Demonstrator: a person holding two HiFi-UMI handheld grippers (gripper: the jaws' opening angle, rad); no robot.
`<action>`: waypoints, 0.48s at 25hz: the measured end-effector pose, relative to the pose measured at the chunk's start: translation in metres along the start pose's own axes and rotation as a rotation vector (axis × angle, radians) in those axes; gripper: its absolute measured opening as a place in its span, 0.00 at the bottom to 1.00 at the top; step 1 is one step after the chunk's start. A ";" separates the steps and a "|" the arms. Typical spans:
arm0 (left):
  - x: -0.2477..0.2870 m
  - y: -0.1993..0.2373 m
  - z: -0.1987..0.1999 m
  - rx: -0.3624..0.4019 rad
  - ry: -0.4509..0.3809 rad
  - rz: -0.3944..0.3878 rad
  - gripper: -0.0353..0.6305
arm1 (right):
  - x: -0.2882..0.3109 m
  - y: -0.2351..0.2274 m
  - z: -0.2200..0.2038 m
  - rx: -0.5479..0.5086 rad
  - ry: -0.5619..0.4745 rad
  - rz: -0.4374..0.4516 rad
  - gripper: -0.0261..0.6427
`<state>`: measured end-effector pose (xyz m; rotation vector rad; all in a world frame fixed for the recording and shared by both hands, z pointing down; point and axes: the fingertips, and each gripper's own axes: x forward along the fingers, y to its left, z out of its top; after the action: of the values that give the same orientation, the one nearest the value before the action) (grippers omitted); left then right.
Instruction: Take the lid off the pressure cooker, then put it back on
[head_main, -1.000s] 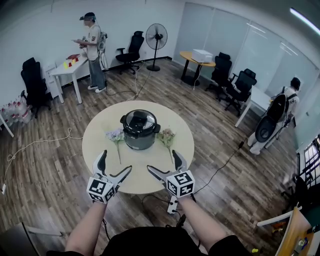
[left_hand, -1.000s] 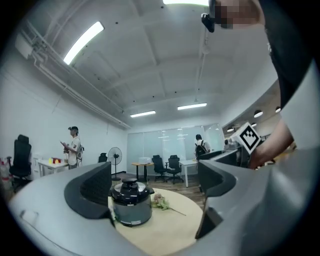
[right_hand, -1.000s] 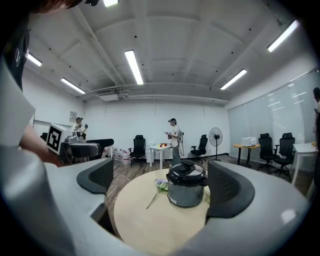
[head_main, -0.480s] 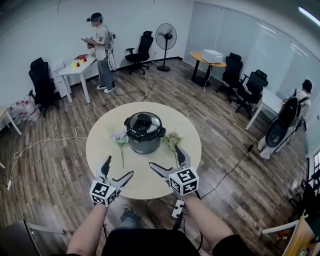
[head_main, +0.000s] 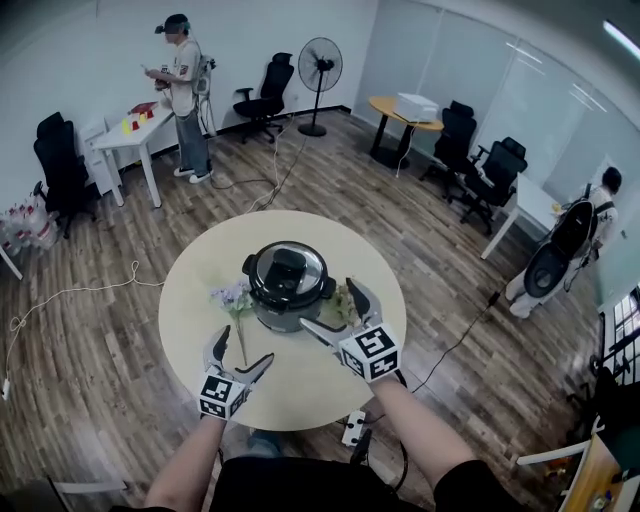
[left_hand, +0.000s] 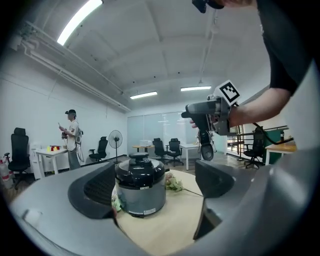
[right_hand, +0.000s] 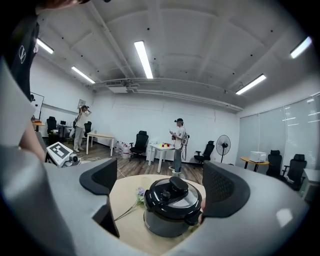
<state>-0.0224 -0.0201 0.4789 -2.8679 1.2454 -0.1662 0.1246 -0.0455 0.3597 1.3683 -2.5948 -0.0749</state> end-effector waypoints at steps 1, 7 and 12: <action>0.011 0.008 -0.004 -0.010 0.003 -0.011 0.78 | 0.013 -0.007 0.002 -0.006 0.009 -0.002 0.85; 0.070 0.051 -0.048 -0.062 0.071 -0.096 0.81 | 0.090 -0.034 -0.015 -0.033 0.123 0.008 0.85; 0.107 0.070 -0.088 -0.101 0.112 -0.148 0.82 | 0.141 -0.048 -0.039 -0.058 0.231 0.042 0.85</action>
<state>-0.0096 -0.1433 0.5726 -3.0776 1.0869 -0.2776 0.0940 -0.1868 0.4134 1.2238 -2.4095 0.0131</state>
